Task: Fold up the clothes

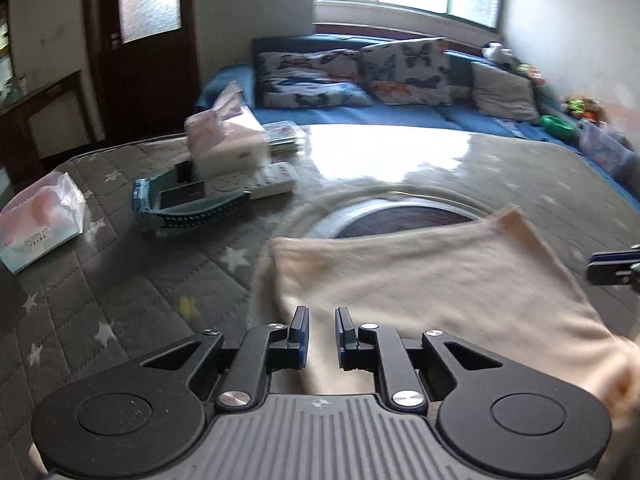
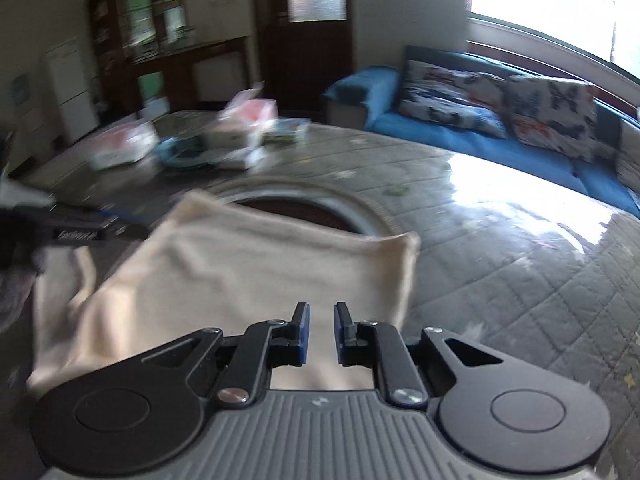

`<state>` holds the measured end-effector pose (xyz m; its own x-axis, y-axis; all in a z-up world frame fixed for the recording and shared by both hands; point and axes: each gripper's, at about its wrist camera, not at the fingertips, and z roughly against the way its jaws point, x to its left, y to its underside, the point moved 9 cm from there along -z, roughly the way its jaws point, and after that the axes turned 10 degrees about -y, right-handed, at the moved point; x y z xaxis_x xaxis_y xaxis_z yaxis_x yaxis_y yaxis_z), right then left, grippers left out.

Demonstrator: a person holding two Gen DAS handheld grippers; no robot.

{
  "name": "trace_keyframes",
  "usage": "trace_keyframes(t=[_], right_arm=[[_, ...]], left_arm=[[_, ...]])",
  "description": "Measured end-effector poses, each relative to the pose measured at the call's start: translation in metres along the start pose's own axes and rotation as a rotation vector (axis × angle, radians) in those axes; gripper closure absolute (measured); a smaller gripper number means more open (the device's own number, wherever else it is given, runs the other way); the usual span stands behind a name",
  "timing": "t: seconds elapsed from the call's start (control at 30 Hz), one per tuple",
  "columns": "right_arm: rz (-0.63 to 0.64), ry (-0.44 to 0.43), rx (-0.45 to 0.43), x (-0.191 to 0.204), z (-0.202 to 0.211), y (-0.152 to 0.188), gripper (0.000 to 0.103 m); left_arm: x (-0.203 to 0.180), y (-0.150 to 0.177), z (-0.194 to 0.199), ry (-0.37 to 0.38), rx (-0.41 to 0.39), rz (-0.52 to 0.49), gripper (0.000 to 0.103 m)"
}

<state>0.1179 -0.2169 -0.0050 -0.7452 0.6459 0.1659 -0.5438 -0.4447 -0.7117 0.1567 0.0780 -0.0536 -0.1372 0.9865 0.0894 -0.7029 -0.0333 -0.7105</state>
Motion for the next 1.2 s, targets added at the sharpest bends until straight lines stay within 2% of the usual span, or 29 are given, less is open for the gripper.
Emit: trace_keyframes(t=[0.03,0.2,0.27,0.4,0.47,0.57,0.6,0.63,0.73,0.83,0.9,0.93,1.07,1.2], right_arm=[[0.014,-0.013,0.009,0.008,0.003,0.005,0.084],[0.11,-0.068,0.055,0.048,0.018,0.029,0.081],[0.157,-0.084,0.075,0.064,0.022,0.038,0.076],[0.214,-0.091,0.116,0.078,0.023,0.051,0.073],[0.249,-0.085,0.135,0.084,0.024,0.062,0.068],[0.29,-0.065,0.16,0.089,0.022,0.076,0.069],[0.297,-0.061,0.169,0.09,0.021,0.08,0.074],[0.305,-0.048,0.169,0.09,0.022,0.082,0.086],[0.32,-0.022,0.164,0.091,0.026,0.086,0.095],[0.307,-0.021,0.123,0.092,0.041,0.082,0.096],[0.306,-0.02,0.102,0.093,0.051,0.079,0.097],[0.305,-0.019,0.091,0.093,0.057,0.078,0.097],[0.301,-0.026,0.085,0.096,0.075,0.079,0.097],[0.323,-0.046,0.168,0.099,0.081,0.098,0.095]], left_arm=[[-0.004,0.004,0.008,0.021,-0.003,-0.01,0.087],[-0.033,0.029,0.047,0.137,0.001,-0.083,0.085],[-0.048,0.04,0.062,0.188,0.005,-0.119,0.074],[-0.077,0.062,0.089,0.269,-0.004,-0.201,0.073],[-0.091,0.073,0.097,0.296,-0.007,-0.243,0.073],[-0.105,0.087,0.098,0.278,-0.012,-0.315,0.073],[-0.107,0.09,0.095,0.255,-0.013,-0.336,0.073],[-0.109,0.093,0.093,0.232,-0.014,-0.358,0.073],[-0.109,0.099,0.084,0.192,-0.005,-0.373,0.072],[-0.105,0.101,0.081,0.182,-0.005,-0.364,0.074],[-0.104,0.102,0.081,0.178,-0.01,-0.36,0.085],[-0.103,0.101,0.081,0.176,-0.014,-0.358,0.094],[-0.097,0.097,0.101,0.233,-0.051,-0.335,0.097],[-0.095,0.106,0.119,0.297,-0.061,-0.37,0.097]])
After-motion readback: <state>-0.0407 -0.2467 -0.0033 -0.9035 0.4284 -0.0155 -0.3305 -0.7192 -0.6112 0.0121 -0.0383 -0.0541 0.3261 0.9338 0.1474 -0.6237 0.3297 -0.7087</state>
